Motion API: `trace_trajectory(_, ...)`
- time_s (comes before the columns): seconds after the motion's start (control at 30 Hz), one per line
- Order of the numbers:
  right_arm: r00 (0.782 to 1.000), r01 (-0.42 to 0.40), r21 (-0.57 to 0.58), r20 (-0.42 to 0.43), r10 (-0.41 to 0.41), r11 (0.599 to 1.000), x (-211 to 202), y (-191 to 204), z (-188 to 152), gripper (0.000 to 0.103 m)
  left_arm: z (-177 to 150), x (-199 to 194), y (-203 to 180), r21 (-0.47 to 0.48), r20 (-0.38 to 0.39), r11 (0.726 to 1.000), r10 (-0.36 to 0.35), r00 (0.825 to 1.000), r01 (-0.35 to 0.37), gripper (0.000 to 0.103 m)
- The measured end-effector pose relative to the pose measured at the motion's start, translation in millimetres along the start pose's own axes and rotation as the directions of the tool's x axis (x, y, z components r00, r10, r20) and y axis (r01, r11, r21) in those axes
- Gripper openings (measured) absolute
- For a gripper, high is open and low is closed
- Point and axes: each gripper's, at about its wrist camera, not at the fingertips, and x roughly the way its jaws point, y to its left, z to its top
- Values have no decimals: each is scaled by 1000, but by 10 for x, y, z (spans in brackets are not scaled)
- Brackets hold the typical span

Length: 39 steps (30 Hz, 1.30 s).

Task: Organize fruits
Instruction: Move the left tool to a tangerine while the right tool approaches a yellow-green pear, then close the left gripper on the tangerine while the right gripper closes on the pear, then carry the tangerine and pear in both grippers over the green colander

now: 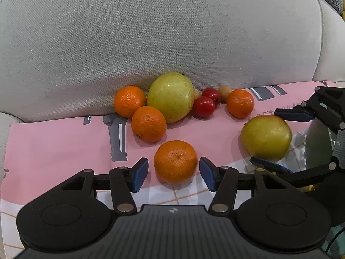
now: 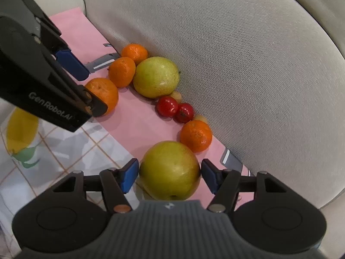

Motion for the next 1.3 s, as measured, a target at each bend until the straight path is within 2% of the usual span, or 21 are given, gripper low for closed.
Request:
trace_trajectory(0.1, 1000, 1, -15, -9, -1, 1000, 57, 14, -1, 63, 21, 49, 25, -18, -2, 1000, -15, 1000, 15, 65)
trace_trajectory(0.23, 1000, 5, -15, -6, -5, 1000, 96, 40, -11, 63, 22, 69, 5, -13, -7, 1000, -29, 1000, 29, 53)
trace_trajectory(0.43, 1000, 17, 3, -1, -17, 1000, 66, 49, 1, 62, 28, 54, -13, -18, -4, 999, -27, 1000, 27, 52)
trace_trajectory(0.6, 1000, -20, 55, 19, 19, 998, -51, 19, 9, 62, 3, -138, -33, -28, 11, 999, -20, 1000, 20, 51)
trace_trajectory(0.8, 996, -57, 102, 81, 49, 993, -377, 63, 22, 62, -53, -483, -112, -45, 16, 999, -17, 1000, 18, 51)
trace_trajectory(1.0, 988, -89, 137, 142, 69, 987, -807, 106, -7, 62, -118, -821, -297, -24, 41, 999, -20, 999, 21, 51)
trace_trajectory(1.3, 985, -70, 171, 169, 41, 983, -1333, 39, -277, 62, -201, -1215, -647, 20, 85, 998, -53, 995, 52, 51)
